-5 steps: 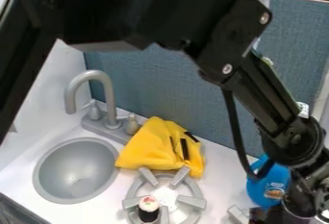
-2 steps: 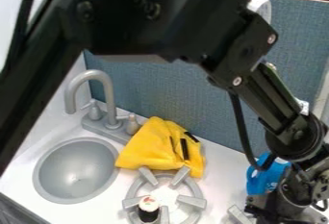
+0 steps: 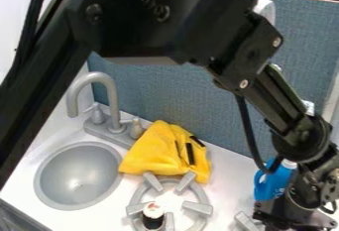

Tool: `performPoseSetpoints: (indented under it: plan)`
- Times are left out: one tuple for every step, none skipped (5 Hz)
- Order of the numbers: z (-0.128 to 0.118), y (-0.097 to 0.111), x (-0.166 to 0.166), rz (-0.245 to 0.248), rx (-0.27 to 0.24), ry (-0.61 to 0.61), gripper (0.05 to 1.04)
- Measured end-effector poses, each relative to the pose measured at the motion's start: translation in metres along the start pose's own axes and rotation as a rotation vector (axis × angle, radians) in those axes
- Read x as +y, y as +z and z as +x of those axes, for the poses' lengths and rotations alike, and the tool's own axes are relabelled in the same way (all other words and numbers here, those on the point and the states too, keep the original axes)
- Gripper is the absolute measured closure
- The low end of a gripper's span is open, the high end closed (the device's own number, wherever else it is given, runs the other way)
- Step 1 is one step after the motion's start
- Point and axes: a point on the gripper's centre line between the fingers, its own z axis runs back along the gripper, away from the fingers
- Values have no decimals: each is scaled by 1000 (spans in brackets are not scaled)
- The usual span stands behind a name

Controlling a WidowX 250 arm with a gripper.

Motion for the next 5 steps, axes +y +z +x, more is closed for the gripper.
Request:
performPoseSetpoints:
  plan:
    - [-5, -5, 14, 34, 33, 21, 121]
    - [-3, 14, 14, 2, 26, 42, 77]
    - [-2, 29, 20, -55, 39, 74, 81]
    - [-3, 70, 34, -108, 9, 100, 81]
    - [-5, 102, 60, -96, -25, 120, 81]
